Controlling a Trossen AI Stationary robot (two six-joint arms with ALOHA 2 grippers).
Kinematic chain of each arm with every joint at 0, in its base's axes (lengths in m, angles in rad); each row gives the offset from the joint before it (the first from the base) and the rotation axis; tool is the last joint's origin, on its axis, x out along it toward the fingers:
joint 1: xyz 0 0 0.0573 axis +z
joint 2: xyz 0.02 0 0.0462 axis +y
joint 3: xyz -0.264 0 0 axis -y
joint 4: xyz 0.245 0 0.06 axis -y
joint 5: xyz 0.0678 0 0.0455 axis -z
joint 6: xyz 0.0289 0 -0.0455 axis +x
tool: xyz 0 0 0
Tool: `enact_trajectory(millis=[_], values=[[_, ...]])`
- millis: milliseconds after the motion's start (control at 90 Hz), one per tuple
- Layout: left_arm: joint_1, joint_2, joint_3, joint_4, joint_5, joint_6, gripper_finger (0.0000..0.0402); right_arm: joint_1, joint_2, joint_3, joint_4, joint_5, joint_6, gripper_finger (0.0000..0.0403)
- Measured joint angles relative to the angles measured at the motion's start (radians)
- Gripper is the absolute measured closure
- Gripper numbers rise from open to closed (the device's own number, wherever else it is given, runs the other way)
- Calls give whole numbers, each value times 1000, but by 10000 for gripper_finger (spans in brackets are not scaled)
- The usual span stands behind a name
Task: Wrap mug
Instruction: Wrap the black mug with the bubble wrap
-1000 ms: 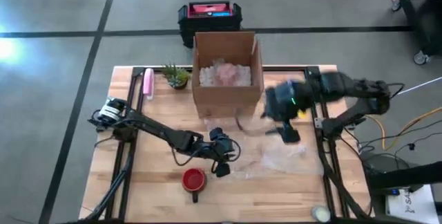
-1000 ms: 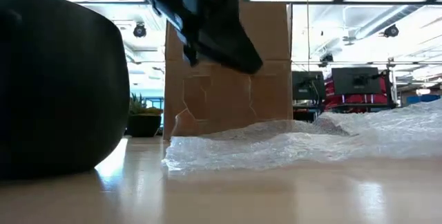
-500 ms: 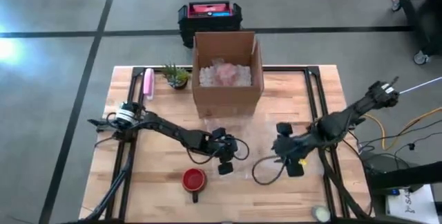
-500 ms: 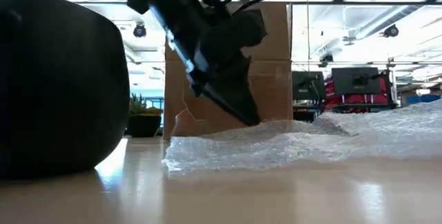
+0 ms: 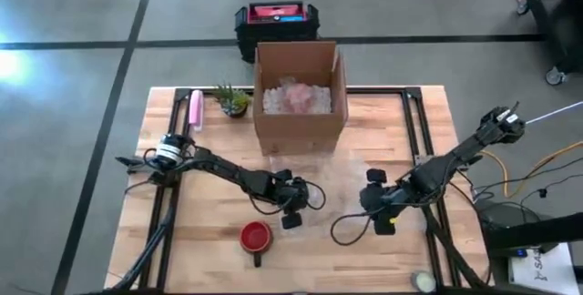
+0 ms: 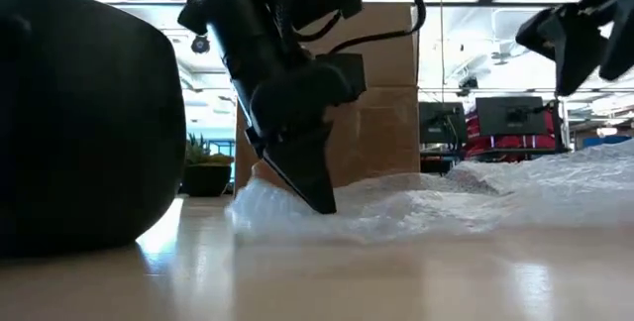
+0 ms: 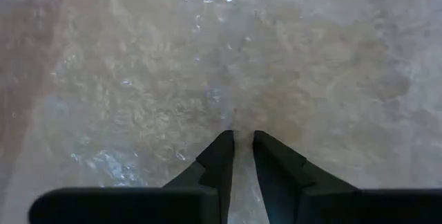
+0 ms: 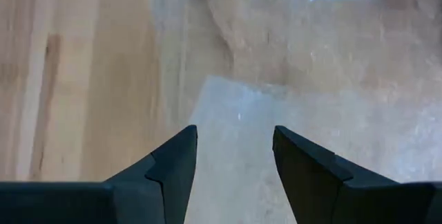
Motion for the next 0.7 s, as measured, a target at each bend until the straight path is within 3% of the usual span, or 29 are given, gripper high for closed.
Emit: enact_trajectory(millis=[211, 400, 578, 700], values=[[4, 2, 0, -30, 15, 3, 398, 0, 0, -19, 0, 0, 34, 244], [2, -11, 0, -140, 50, -34, 400, 0, 0, -39, -2, 1, 36, 257], [-13, -53, -6, -184, 162, -86, 401, -1, 0, -56, -3, 71, 7, 270], [-28, -90, -7, -215, 168, -102, 400, -1, 0, -56, 29, 76, 4, 279]])
